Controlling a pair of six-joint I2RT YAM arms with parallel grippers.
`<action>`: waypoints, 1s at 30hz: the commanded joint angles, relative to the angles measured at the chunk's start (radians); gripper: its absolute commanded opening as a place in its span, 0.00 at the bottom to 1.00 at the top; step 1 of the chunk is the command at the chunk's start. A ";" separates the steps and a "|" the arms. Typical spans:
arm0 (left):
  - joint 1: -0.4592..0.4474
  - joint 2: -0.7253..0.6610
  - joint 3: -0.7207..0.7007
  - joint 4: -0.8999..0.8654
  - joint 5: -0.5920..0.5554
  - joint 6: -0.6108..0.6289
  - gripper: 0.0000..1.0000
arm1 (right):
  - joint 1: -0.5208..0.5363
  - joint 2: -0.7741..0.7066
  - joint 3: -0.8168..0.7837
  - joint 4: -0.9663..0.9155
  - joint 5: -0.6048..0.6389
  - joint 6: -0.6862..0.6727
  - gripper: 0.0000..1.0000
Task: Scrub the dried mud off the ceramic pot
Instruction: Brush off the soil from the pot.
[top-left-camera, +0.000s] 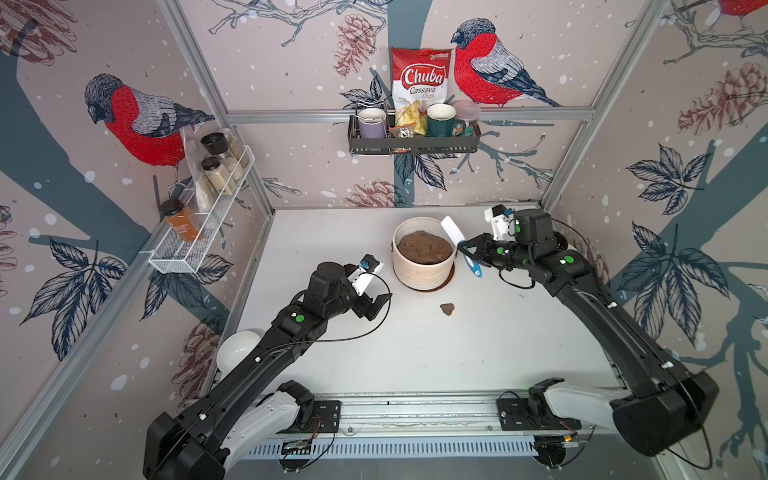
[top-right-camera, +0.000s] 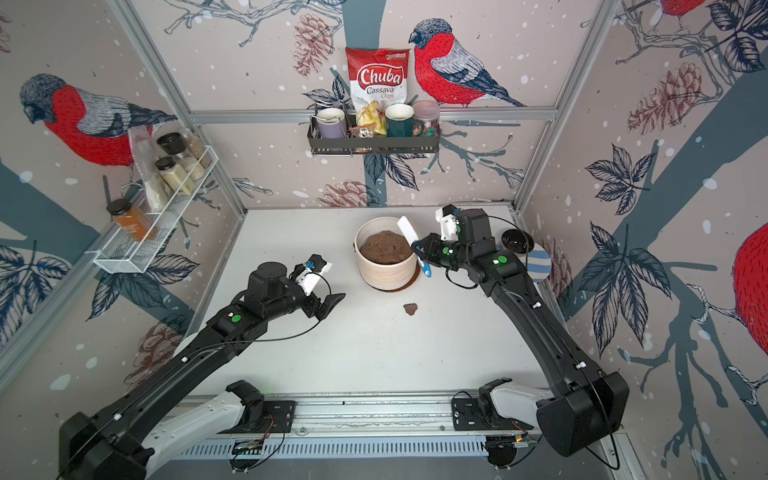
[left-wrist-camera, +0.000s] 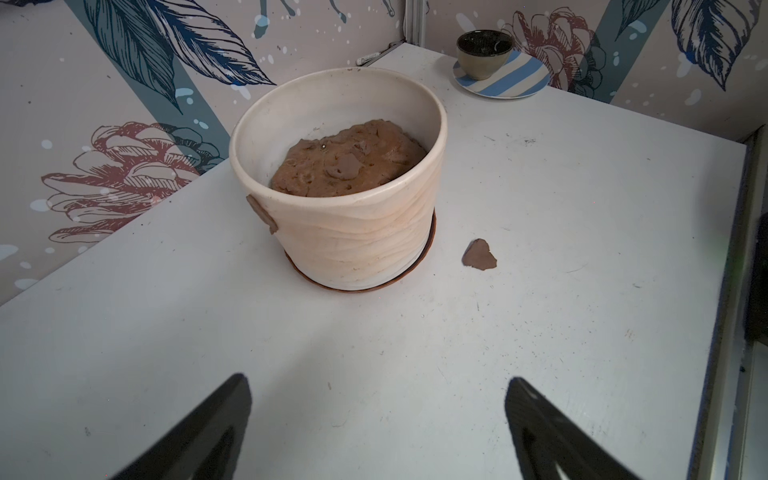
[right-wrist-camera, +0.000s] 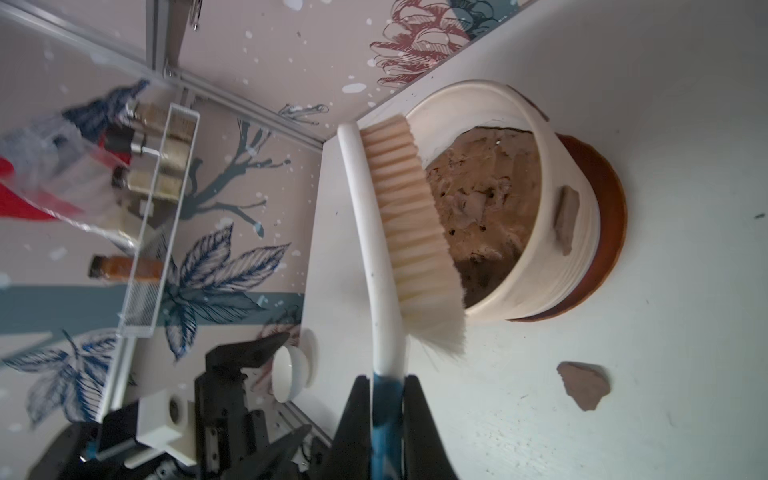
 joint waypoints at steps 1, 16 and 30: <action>0.003 0.026 0.017 0.005 0.029 0.068 0.95 | -0.077 0.029 -0.107 0.290 -0.262 0.484 0.00; -0.002 0.074 -0.058 0.040 0.025 0.035 0.95 | -0.123 0.037 -0.298 0.631 -0.234 0.878 0.00; -0.034 0.073 -0.057 0.014 -0.019 0.031 0.95 | -0.134 0.143 -0.219 0.574 -0.115 0.867 0.00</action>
